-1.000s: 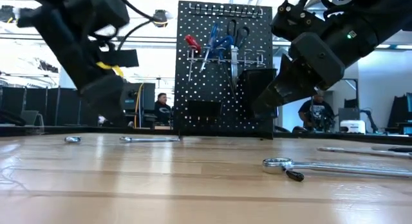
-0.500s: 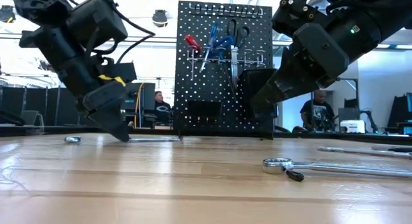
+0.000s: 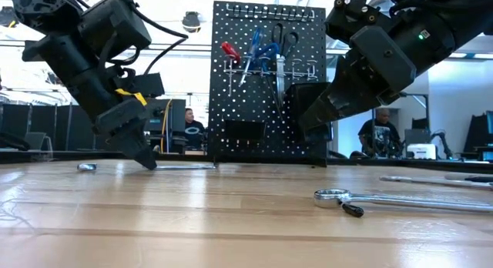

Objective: Hang tools onto peg board
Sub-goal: Hang the wrench on the pegboard

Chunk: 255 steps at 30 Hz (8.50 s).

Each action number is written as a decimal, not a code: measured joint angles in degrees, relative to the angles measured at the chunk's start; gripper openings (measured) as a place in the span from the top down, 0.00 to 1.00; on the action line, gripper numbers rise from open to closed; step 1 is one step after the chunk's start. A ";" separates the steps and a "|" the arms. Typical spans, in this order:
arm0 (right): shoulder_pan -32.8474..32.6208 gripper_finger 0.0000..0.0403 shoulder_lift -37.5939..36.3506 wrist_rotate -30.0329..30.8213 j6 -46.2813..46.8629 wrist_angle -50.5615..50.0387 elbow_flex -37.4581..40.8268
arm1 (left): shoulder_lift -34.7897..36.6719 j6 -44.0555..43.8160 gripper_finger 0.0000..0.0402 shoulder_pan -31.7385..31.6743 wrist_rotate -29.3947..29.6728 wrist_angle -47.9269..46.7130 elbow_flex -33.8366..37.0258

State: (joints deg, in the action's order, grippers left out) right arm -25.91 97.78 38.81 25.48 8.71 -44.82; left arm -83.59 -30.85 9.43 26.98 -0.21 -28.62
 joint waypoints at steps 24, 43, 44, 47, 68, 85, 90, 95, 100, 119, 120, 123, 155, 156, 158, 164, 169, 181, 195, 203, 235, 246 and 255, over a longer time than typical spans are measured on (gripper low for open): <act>4.19 0.41 0.00 -9.57 -13.70 9.52 -0.02 | -1.80 2.52 1.00 5.16 -1.25 -15.06 -7.70; 20.77 0.41 19.09 -19.40 -25.37 9.56 -19.68 | 3.82 -10.74 1.00 13.01 23.78 -8.27 0.78; 21.27 0.41 20.27 -19.43 -25.39 9.45 -20.65 | 3.78 -10.35 1.00 13.18 23.89 -7.52 0.98; 22.12 0.41 22.98 -19.58 -25.38 7.95 -22.76 | 3.78 -10.19 1.00 13.67 23.93 -7.50 1.25; 26.18 0.92 24.68 -24.37 -16.31 -9.70 -24.77 | 3.76 -10.32 1.00 15.04 23.87 -7.10 1.25; 17.05 0.96 23.12 -22.69 -18.45 -13.27 -24.33 | 3.78 20.11 0.69 9.82 14.73 17.89 7.05; 16.96 0.96 22.40 -23.16 -18.43 -13.53 -24.24 | 3.74 20.43 0.58 4.53 10.30 19.86 8.92; 16.88 0.93 20.73 -24.56 -19.91 -13.94 -24.55 | 3.74 22.13 0.57 0.85 4.52 20.92 9.03; 17.74 0.80 18.00 -26.95 -23.47 -13.48 -26.29 | 3.74 20.76 0.59 0.58 4.33 20.06 9.03; 31.06 0.46 27.52 -48.16 -20.89 -3.70 -30.77 | 0.30 21.85 0.60 0.26 1.42 25.45 9.01; 31.06 0.46 28.01 -49.56 -20.52 -4.56 -31.53 | -1.17 22.30 0.60 -0.04 1.42 27.04 8.99; 30.79 0.48 28.75 -52.41 -19.25 -5.51 -32.48 | -6.31 23.37 0.60 -0.25 1.67 30.37 8.70; 29.58 0.71 28.80 -57.70 -23.31 -13.20 -32.65 | -22.91 26.31 0.60 -0.41 9.07 32.94 -1.77; 29.41 0.73 28.76 -56.48 -23.81 -13.73 -32.65 | -22.92 26.31 0.60 -0.39 9.08 32.94 -1.77; 29.05 0.79 28.72 -54.80 -24.35 -14.40 -32.65 | -22.78 26.31 0.60 -0.39 9.11 32.88 -1.75; 27.64 0.89 28.55 -48.26 -23.63 -17.37 -32.75 | -19.14 26.21 0.60 0.59 9.00 29.92 -1.70; 26.27 0.95 28.48 -43.97 -21.05 -17.97 -32.81 | -10.63 25.49 0.60 3.12 10.38 19.50 -1.16; 22.87 0.95 27.11 -31.18 -15.23 -12.24 -31.64 | 14.95 4.99 0.60 13.31 31.73 -17.16 -0.69; 21.65 0.95 10.91 -29.87 -26.62 26.38 -22.98 | 17.68 20.08 0.60 18.77 32.51 17.77 11.70; 17.55 0.95 5.11 -37.15 -33.82 44.49 -19.91 | 14.88 50.17 0.60 16.75 10.33 69.05 17.26; 13.20 0.95 4.87 -37.00 -45.66 47.29 -20.10 | 2.19 50.24 0.78 9.05 -10.09 70.24 -3.89; 13.12 0.82 4.11 -32.35 -45.56 42.16 -20.15 | 4.17 47.33 0.99 9.90 -7.63 63.38 -3.89; 8.73 0.59 -10.16 -11.88 -46.07 6.90 -20.15 | 14.58 38.56 1.00 4.28 -5.57 46.71 -3.98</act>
State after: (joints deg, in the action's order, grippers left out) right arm -17.18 87.61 26.93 -20.60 15.61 -64.97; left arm -69.01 7.71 13.71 21.41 46.50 -32.60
